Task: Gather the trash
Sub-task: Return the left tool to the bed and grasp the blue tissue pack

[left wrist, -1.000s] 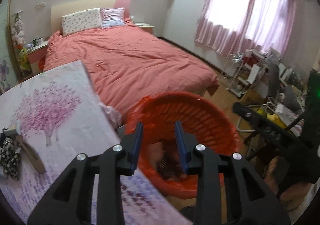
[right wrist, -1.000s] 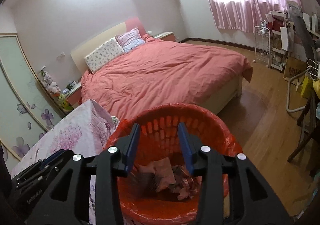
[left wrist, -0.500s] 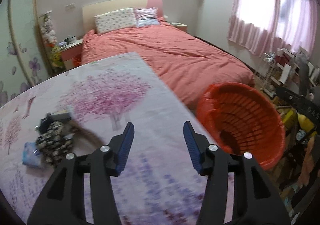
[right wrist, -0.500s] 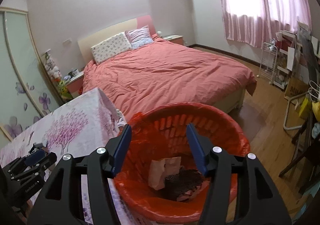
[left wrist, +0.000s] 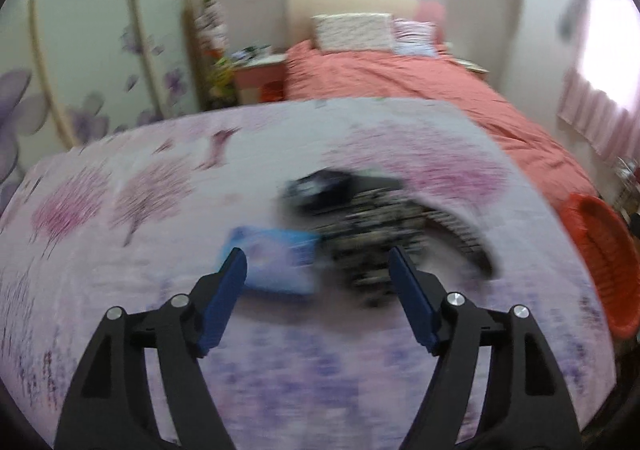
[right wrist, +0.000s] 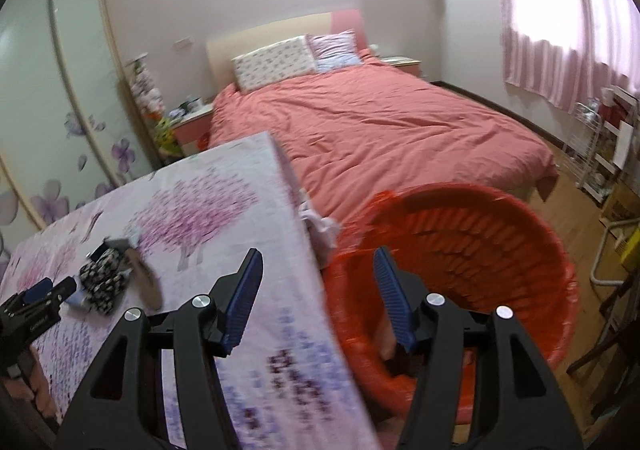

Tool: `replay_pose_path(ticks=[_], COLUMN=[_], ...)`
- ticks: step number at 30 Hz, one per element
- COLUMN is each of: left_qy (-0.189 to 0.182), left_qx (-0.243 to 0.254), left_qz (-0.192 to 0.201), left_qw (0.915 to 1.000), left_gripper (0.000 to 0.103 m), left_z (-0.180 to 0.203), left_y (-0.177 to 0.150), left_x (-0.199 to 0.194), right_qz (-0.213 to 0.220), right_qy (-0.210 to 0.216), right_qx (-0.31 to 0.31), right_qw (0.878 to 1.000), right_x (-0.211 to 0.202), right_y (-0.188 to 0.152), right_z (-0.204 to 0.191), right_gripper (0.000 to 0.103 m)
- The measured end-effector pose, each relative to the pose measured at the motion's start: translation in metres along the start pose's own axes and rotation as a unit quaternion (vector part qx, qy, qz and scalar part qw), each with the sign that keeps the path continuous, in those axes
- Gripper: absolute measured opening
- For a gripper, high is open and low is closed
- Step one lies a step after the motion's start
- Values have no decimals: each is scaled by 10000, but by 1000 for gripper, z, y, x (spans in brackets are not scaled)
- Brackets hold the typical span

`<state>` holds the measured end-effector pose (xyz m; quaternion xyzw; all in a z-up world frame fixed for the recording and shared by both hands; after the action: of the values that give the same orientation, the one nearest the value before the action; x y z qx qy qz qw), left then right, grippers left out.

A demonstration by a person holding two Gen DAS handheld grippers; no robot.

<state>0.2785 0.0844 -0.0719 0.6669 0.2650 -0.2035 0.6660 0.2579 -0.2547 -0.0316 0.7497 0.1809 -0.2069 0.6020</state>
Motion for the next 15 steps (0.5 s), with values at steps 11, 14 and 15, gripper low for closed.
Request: replay_pose_path(ticks=[11, 14, 15], left_qy=[35, -10, 6], left_qx=[-275, -270, -242], left_qz=[-435, -508, -534], left_qw=[9987, 9983, 9983], left_gripper=[74, 74, 74], left_z=[-36, -31, -29], left_y=[-15, -16, -16], left_x=[33, 39, 42], right_qz=[-305, -354, -374], right_qy=[323, 349, 359], right_qx=[-340, -393, -410], right_qw=[9984, 9980, 9978], right_x=[12, 14, 14], right_y=[-15, -18, -18], right_z=[-56, -65, -67], right_gripper=[58, 58, 58])
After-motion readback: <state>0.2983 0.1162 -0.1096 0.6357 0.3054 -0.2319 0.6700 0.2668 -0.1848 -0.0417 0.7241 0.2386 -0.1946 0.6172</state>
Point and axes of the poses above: each gripper's, at about its wrist camera, not at the fingertips, and x roughly the way its jaws point, z to its right, y to its top, the point moved 3 cm from there along x, roughly the way its jaws point, and after that the axes turned 6 degrees about z, right-handed, at the moved point
